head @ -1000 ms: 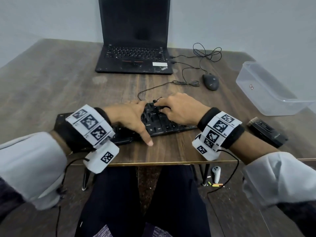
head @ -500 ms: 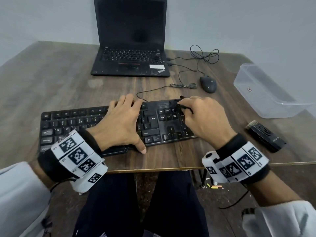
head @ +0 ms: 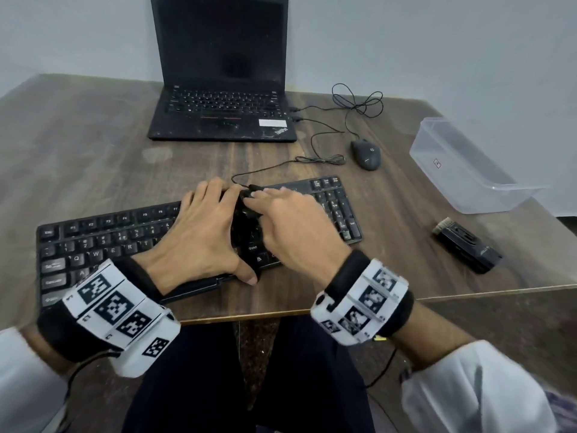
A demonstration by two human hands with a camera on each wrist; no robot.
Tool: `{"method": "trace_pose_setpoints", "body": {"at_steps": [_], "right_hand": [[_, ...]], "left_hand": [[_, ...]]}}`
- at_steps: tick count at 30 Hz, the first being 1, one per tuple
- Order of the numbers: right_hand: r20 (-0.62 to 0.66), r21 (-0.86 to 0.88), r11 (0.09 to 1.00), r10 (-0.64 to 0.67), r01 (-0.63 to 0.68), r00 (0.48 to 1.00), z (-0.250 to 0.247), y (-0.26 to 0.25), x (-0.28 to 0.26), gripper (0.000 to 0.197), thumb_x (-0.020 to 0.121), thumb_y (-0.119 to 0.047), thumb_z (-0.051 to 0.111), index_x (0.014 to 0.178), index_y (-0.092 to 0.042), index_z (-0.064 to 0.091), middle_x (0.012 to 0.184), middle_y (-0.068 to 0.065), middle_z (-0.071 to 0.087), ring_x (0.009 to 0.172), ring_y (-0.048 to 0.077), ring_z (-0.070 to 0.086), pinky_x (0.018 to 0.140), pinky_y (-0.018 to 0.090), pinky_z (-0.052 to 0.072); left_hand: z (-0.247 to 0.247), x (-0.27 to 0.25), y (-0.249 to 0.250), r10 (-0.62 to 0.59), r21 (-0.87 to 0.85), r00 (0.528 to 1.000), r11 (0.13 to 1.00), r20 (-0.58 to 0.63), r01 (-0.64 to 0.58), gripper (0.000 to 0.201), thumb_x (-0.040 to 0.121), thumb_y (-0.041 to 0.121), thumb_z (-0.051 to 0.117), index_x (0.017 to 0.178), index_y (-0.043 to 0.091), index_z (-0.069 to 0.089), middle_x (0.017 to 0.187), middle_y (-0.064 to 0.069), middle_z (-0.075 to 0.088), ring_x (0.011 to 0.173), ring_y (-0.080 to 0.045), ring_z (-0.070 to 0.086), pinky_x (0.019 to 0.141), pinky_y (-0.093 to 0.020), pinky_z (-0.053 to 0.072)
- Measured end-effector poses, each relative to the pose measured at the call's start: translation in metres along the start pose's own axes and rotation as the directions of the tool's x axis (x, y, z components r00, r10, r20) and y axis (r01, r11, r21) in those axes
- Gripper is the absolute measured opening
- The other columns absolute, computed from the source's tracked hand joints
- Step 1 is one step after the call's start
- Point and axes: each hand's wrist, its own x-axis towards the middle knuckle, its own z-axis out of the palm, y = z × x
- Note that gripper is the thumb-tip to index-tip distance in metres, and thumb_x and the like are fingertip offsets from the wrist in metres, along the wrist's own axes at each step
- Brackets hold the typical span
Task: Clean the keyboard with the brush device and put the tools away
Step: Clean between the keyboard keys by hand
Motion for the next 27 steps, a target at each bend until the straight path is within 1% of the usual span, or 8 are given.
{"method": "trace_pose_setpoints", "body": {"at_steps": [2,4,7,10,15,19,24,27], "right_hand": [[0.046,-0.108,0.993,-0.039,0.044,0.998,-0.01,0.017,0.003,0.047,0.097,-0.007,0.055,0.141,-0.017,0.067,0.145,0.004,0.067,0.137,0.027,0.059,0.123,0.044,0.034],[0.057,-0.206,0.978,-0.029,0.041,0.998,-0.02,0.036,0.005,0.046,0.097,-0.008,0.058,0.14,-0.021,0.068,0.142,0.004,0.068,0.134,0.028,0.059,0.12,0.046,0.04],[0.053,-0.299,0.953,0.075,-0.056,0.996,-0.035,0.066,0.006,0.046,0.096,-0.013,0.055,0.137,-0.029,0.069,0.132,0.003,0.073,0.124,0.029,0.064,0.111,0.044,0.049],[-0.009,-0.259,0.951,0.17,-0.167,0.985,-0.043,0.087,0.004,0.045,0.096,-0.019,0.054,0.133,-0.038,0.071,0.125,0.001,0.077,0.111,0.034,0.071,0.093,0.046,0.059],[-0.131,-0.027,0.967,0.249,-0.255,0.96,-0.039,0.106,0.002,0.023,0.093,-0.023,0.073,0.112,-0.029,0.083,0.107,0.0,0.082,0.099,0.029,0.076,0.095,0.042,0.059],[-0.179,0.081,0.938,0.347,-0.338,0.921,-0.034,0.119,0.003,0.018,0.089,-0.025,0.079,0.106,-0.024,0.085,0.1,0.0,0.083,0.095,0.023,0.075,0.095,0.037,0.059],[-0.208,0.051,0.918,0.395,-0.393,0.895,-0.029,0.112,0.004,0.013,0.087,-0.021,0.077,0.098,-0.021,0.084,0.087,0.004,0.079,0.086,0.029,0.073,0.086,0.034,0.059],[-0.181,0.017,0.933,0.355,-0.358,0.917,-0.02,0.091,-0.003,0.016,0.086,-0.014,0.071,0.096,-0.019,0.083,0.087,0.008,0.079,0.083,0.032,0.073,0.082,0.039,0.062]], "left_hand": [[0.0,0.0,0.0,0.0,0.016,1.0,1.0,-0.002,0.0,0.152,0.024,0.083,0.08,0.151,0.016,0.031,0.129,0.003,0.034,0.114,-0.015,0.031,0.103,-0.034,0.032],[-0.001,-0.001,0.0,0.004,0.026,1.0,1.0,-0.001,-0.004,0.154,0.023,0.086,0.077,0.151,0.015,0.031,0.128,0.004,0.034,0.11,-0.012,0.027,0.101,-0.033,0.03],[-0.001,-0.001,0.0,0.004,0.026,1.0,1.0,0.011,-0.004,0.155,0.023,0.088,0.074,0.152,0.014,0.029,0.129,0.004,0.033,0.109,-0.011,0.026,0.101,-0.033,0.03],[-0.002,-0.002,0.001,0.002,0.03,1.0,1.0,0.01,-0.002,0.156,0.022,0.09,0.07,0.152,0.015,0.029,0.129,0.004,0.033,0.112,-0.014,0.03,0.103,-0.034,0.031],[-0.003,-0.002,0.001,-0.005,0.005,0.999,1.0,0.034,0.005,0.155,0.025,0.086,0.077,0.153,0.016,0.027,0.132,0.004,0.033,0.115,-0.015,0.032,0.104,-0.034,0.031],[-0.005,-0.003,0.001,-0.003,-0.011,0.999,1.0,0.035,0.004,0.153,0.026,0.084,0.081,0.153,0.017,0.028,0.13,0.006,0.032,0.114,-0.013,0.03,0.102,-0.031,0.029],[-0.005,-0.003,0.003,-0.008,-0.006,0.999,1.0,0.034,0.008,0.154,0.028,0.083,0.082,0.154,0.015,0.026,0.132,0.005,0.033,0.115,-0.013,0.03,0.105,-0.032,0.029],[-0.005,-0.003,0.004,-0.012,-0.018,0.999,1.0,0.03,0.013,0.154,0.028,0.081,0.084,0.154,0.014,0.027,0.133,0.004,0.033,0.116,-0.014,0.03,0.105,-0.032,0.029]]}}
